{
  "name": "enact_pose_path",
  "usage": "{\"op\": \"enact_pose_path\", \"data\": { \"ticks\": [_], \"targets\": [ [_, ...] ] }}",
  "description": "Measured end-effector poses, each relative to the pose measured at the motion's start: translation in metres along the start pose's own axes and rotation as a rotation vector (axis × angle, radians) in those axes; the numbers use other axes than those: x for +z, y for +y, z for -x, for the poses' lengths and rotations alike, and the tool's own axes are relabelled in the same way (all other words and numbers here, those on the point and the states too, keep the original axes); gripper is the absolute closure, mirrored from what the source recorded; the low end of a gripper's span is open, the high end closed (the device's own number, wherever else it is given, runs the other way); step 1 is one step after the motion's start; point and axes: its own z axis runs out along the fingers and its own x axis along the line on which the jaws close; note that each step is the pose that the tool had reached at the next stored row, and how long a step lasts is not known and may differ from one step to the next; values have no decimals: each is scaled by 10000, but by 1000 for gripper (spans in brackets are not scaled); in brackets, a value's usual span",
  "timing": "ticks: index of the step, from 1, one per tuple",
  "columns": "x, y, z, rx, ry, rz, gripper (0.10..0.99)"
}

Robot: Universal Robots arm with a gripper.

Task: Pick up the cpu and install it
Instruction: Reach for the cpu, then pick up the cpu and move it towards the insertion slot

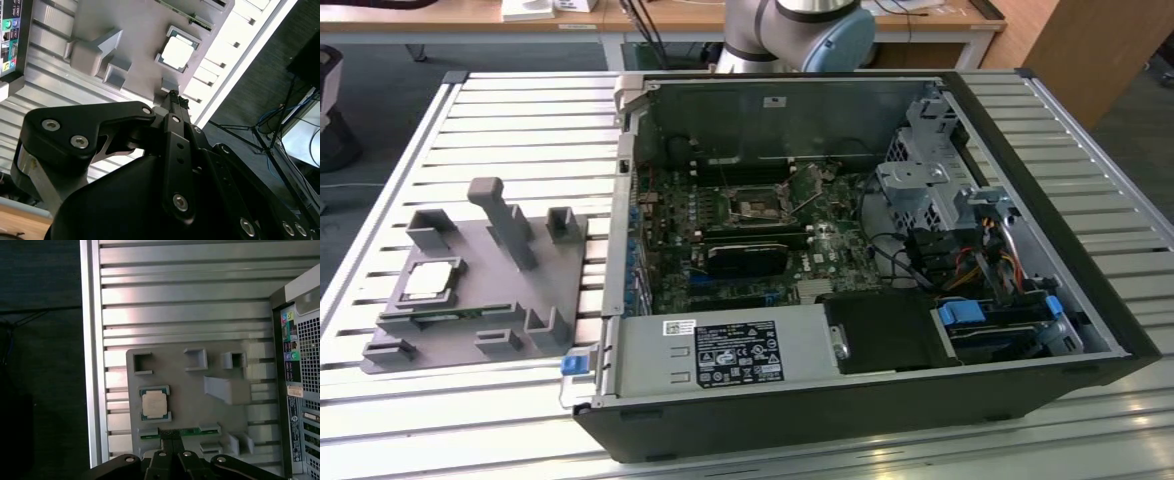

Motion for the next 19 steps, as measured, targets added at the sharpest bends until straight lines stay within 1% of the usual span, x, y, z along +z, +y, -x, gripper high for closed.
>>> {"op": "enact_pose_path", "data": {
  "ticks": [3,6,10,13,19],
  "targets": [
    [2,-17,-26,1,1,0,980],
    [5,-22,-37,0,28,-1,980],
    [8,-23,-38,6,140,-10,980],
    [16,-24,-38,9,199,-15,980],
    [36,-26,-38,9,208,-16,980]
  ]
}}
